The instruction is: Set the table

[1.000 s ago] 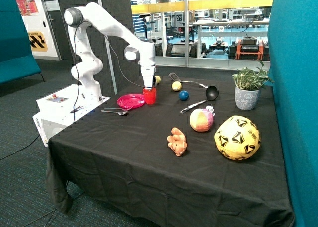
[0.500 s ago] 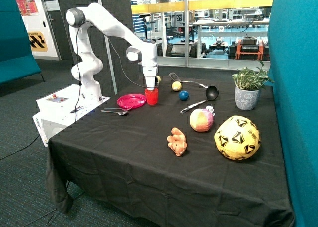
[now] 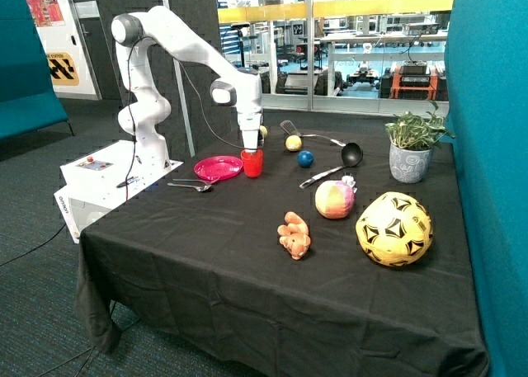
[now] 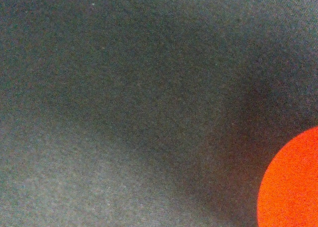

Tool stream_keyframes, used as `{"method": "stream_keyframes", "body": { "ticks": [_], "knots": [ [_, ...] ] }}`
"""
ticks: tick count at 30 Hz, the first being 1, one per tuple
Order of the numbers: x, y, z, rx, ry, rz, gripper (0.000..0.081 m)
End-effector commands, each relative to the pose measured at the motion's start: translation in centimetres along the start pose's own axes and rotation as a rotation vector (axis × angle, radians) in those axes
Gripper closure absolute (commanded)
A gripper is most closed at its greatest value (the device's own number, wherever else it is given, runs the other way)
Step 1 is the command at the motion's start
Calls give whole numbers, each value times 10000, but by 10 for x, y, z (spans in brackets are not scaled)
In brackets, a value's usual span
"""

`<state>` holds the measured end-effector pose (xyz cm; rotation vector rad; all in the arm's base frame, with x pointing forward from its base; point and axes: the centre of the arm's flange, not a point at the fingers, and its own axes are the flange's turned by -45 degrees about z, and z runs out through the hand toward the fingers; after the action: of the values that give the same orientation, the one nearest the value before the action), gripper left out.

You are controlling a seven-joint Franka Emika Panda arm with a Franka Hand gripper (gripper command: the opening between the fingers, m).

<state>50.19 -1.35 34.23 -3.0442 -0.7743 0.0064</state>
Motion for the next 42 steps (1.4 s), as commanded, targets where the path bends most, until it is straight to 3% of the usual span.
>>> {"method": "stream_keyframes", "body": {
  "ticks": [1,12,19,37,42],
  "knots": [
    [-2,0,6,-14,38,5,808],
    [2,-5,7,-14,38,-67,808],
    [2,0,7,-14,38,-45,670],
    [4,0,8,-15,38,-137,553],
    [4,-2,7,-15,38,-225,489]
  ]
}}
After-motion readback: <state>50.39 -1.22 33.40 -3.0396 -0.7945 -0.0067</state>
